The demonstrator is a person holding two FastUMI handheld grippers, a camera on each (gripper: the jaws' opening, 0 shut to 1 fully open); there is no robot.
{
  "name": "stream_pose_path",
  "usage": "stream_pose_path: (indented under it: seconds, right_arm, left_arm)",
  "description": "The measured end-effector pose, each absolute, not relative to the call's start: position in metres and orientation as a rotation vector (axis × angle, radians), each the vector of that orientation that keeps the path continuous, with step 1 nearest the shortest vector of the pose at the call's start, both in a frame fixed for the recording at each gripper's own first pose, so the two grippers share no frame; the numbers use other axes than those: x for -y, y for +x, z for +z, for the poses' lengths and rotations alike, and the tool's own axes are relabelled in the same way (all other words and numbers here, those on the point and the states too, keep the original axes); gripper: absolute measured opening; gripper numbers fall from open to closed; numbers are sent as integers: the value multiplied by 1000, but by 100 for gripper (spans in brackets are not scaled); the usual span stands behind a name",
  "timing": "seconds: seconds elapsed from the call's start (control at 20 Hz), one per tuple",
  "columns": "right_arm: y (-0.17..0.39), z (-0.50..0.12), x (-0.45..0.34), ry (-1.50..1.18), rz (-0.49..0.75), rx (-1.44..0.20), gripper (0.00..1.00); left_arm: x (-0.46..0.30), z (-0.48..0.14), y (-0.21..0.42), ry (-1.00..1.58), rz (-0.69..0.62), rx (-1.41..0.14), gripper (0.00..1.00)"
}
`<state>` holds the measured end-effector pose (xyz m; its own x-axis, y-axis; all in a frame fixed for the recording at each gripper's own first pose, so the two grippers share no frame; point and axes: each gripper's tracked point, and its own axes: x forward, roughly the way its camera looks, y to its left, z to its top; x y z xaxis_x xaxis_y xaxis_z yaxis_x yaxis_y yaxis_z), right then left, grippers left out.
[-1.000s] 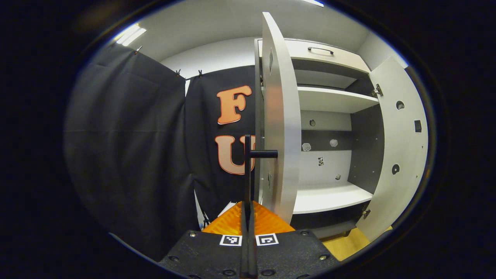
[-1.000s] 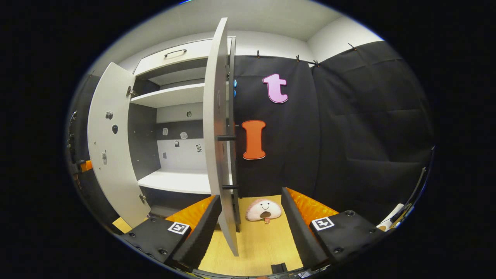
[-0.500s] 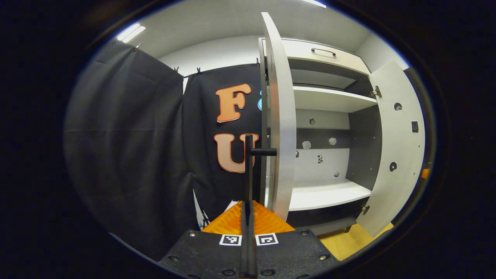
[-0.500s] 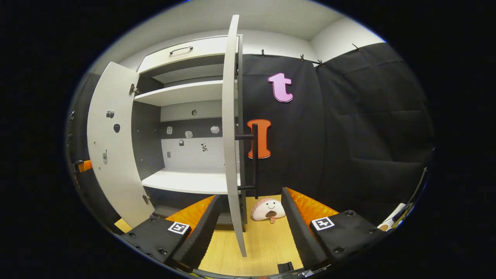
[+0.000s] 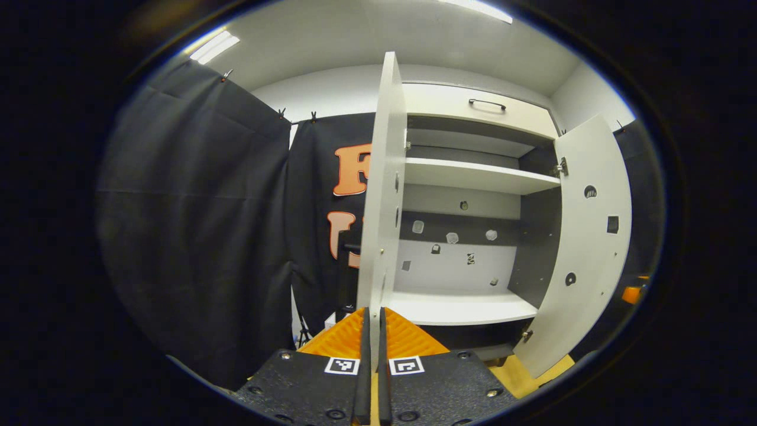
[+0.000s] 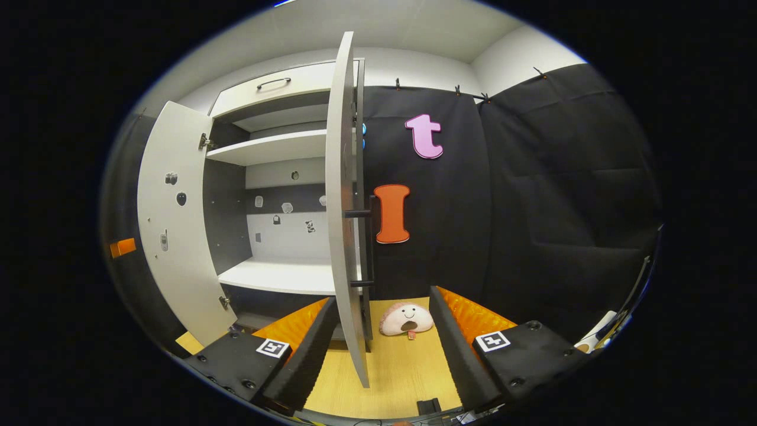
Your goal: Open the right door of the double-door shoe cabinet with the right hand, and open the left door with the left hand.
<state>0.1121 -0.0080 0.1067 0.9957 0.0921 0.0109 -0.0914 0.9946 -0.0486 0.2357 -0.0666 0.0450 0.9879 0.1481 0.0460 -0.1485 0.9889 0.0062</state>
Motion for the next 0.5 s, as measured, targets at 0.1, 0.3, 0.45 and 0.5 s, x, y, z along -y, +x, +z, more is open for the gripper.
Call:
stream_pose_path:
  seconds: [0.1,0.3,0.45,0.5]
  right_arm:
    - [103,108,18,-49,86,21,94]
    - [88,112,38,-54,84,32,94]
    - [79,118,50,-60,81,49,94]
    - [76,119,54,-62,81,52,99]
  left_arm:
    - [79,47,234,10,115,56,17]
    - [98,52,233,-22,92,69,52]
    - [105,52,230,7,75,71,74]
    - [105,54,229,18,83,76,79]
